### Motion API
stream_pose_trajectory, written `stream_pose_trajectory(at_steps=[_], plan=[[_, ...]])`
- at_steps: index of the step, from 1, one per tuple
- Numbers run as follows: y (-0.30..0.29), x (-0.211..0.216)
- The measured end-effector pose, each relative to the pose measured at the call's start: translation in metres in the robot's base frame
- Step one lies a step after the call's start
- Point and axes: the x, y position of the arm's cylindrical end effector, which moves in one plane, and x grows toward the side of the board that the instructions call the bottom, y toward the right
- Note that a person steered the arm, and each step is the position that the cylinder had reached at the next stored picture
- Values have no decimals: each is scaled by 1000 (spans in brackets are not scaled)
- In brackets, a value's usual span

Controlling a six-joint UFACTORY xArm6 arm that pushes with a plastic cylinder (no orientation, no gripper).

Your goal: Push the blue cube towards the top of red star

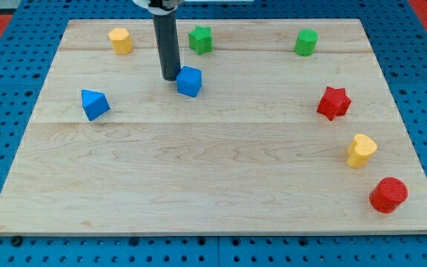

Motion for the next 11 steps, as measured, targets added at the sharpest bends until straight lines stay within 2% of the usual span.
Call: stream_pose_trajectory(at_steps=[2,3,4,5,7,8,9,11], plan=[[7,19],[73,18],[110,11],[118,-22],[169,-30],[188,-53],[196,-59],[207,-20]])
